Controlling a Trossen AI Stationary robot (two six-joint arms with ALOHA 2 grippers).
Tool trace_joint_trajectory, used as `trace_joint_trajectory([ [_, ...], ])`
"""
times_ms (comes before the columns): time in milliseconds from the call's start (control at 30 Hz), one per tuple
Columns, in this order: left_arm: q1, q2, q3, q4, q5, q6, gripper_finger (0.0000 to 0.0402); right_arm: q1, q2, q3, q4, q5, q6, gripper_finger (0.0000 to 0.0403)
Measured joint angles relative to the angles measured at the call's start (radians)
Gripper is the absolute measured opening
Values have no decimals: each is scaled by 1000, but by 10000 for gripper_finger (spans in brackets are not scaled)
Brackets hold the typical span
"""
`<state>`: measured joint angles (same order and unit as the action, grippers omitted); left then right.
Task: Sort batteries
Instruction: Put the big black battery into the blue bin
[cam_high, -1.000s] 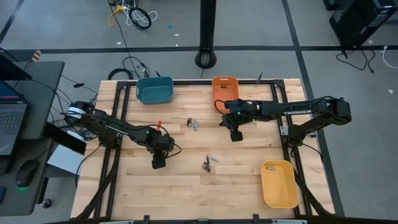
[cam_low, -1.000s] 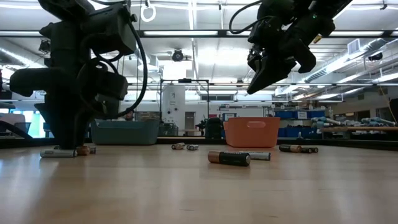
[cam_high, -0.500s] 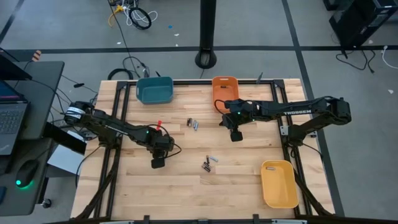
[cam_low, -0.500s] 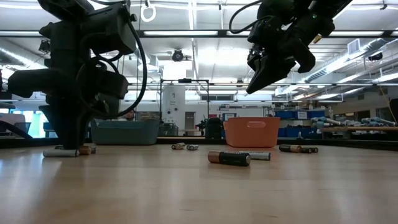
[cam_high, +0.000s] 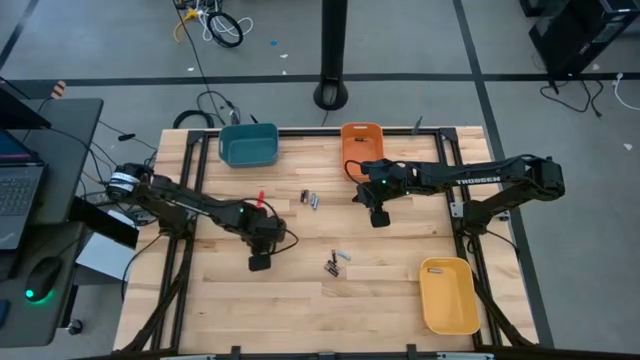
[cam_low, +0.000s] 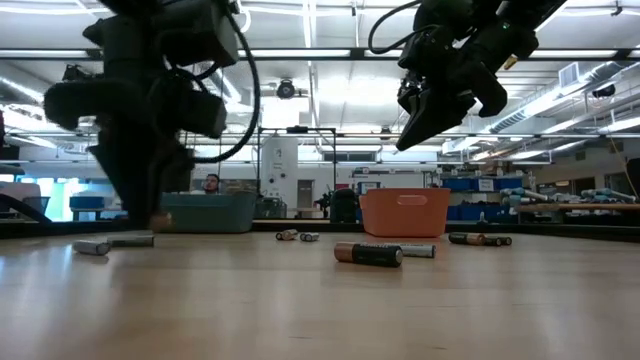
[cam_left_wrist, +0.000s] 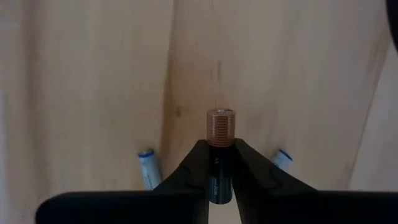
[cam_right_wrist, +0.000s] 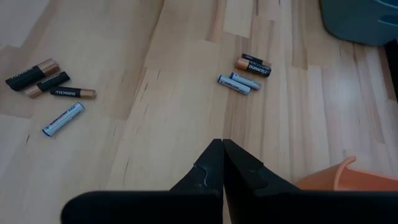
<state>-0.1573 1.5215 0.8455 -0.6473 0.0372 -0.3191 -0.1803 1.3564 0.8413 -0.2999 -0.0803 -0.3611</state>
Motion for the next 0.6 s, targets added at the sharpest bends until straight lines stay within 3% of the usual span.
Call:
trace_joint_trajectory([
  [300, 110, -1, 166, -188, -83, 78, 48, 0, 0, 0, 0, 0, 0, 10],
  [600, 367, -2, 252, -292, -153, 178, 48, 0, 0, 0, 0, 0, 0, 10],
])
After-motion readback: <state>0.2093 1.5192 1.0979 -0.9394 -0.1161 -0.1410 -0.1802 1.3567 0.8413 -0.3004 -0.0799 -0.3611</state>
